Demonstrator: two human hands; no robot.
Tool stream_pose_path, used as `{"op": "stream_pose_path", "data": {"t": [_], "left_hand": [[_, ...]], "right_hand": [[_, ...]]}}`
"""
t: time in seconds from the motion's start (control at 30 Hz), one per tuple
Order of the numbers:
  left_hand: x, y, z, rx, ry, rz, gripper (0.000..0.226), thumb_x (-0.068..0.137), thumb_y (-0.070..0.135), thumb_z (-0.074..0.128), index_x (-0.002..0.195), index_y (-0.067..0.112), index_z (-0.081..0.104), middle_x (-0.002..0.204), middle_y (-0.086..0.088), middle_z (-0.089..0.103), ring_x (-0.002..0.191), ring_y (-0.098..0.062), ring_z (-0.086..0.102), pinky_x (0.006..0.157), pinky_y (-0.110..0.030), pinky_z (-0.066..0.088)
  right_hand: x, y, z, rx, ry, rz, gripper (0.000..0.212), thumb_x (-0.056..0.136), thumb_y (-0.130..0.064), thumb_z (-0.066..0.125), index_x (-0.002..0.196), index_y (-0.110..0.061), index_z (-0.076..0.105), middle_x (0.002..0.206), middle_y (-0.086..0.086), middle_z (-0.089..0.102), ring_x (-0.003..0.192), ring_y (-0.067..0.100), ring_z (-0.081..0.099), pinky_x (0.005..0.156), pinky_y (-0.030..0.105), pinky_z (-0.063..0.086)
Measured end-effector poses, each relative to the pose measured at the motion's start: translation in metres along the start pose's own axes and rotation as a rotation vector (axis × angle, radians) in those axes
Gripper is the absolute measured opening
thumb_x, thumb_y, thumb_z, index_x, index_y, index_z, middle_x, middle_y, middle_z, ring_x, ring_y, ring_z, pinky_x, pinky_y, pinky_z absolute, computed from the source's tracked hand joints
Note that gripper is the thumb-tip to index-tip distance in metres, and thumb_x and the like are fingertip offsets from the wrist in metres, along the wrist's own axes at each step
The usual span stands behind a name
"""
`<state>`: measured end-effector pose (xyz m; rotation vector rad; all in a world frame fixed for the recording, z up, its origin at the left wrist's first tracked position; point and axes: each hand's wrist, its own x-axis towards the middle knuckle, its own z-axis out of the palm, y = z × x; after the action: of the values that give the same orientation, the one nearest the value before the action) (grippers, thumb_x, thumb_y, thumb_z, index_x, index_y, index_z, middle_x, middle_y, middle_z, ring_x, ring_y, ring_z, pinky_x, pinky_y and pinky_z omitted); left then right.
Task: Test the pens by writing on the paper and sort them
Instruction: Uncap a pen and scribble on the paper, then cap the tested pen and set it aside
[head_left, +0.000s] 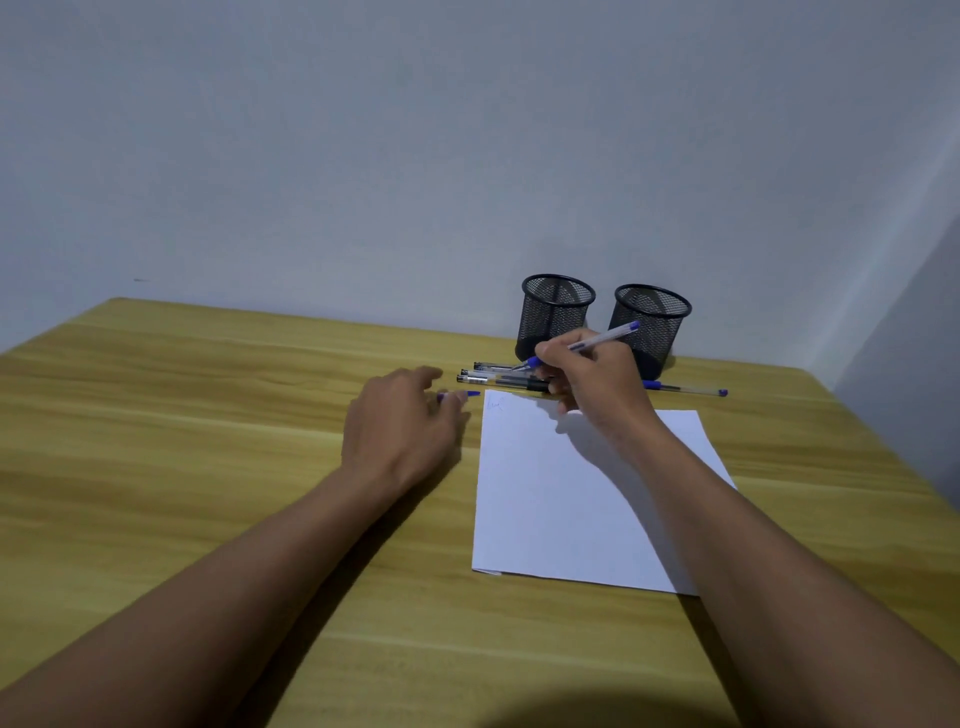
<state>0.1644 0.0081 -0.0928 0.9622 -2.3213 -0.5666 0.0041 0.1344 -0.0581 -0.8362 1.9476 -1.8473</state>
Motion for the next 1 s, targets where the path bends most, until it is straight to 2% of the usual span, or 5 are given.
{"op": "stream_pose_path", "data": {"t": [0.17,0.33,0.5,0.63,1.0], "left_hand": [[0.022,-0.008,0.008,0.172,-0.041,0.067,0.022,0.089,0.043,0.063,0.103,0.031,0.074,0.105,0.002,0.071,0.1,-0.026,0.062,0.079,-0.038,0.049],[0.02,0.009,-0.007,-0.209,-0.027,0.077,0.007,0.085,0.02,0.07,0.091,0.022,0.073,0.084,0.006,0.072,0.08,-0.015,0.066,0.075,-0.031,0.053],[0.012,0.035,-0.026,-0.379,-0.068,0.144,0.011,0.081,0.012,0.078,0.088,0.02,0.074,0.083,0.006,0.075,0.078,-0.007,0.07,0.071,-0.013,0.05],[0.005,0.058,-0.039,-0.462,-0.095,0.191,0.016,0.081,0.01,0.078,0.086,0.024,0.073,0.081,0.01,0.075,0.075,0.002,0.07,0.067,-0.008,0.049],[-0.006,0.09,-0.054,-0.568,-0.08,0.176,0.01,0.082,0.012,0.077,0.087,0.021,0.076,0.076,0.007,0.076,0.067,-0.001,0.067,0.07,-0.023,0.052]], "right_hand": [[-0.006,-0.007,-0.013,0.04,-0.016,0.019,0.01,0.096,-0.007,0.062,0.087,-0.007,0.066,0.075,0.01,0.069,0.059,0.014,0.06,0.046,0.024,0.05],[-0.019,-0.012,-0.018,0.134,-0.004,0.038,0.015,0.093,-0.004,0.065,0.081,-0.012,0.067,0.073,0.002,0.068,0.07,0.014,0.067,0.057,0.027,0.057],[-0.036,-0.023,-0.018,0.244,-0.011,0.056,0.011,0.092,-0.005,0.067,0.085,-0.013,0.068,0.073,-0.001,0.072,0.073,0.012,0.071,0.069,0.032,0.059],[-0.048,-0.038,-0.022,0.314,-0.013,0.056,0.01,0.092,-0.005,0.067,0.087,-0.013,0.068,0.077,0.004,0.073,0.072,0.013,0.071,0.067,0.03,0.059],[-0.07,-0.062,-0.051,0.455,0.023,0.027,0.01,0.092,-0.004,0.067,0.086,-0.012,0.066,0.078,0.007,0.073,0.068,0.013,0.072,0.062,0.028,0.061]]}}
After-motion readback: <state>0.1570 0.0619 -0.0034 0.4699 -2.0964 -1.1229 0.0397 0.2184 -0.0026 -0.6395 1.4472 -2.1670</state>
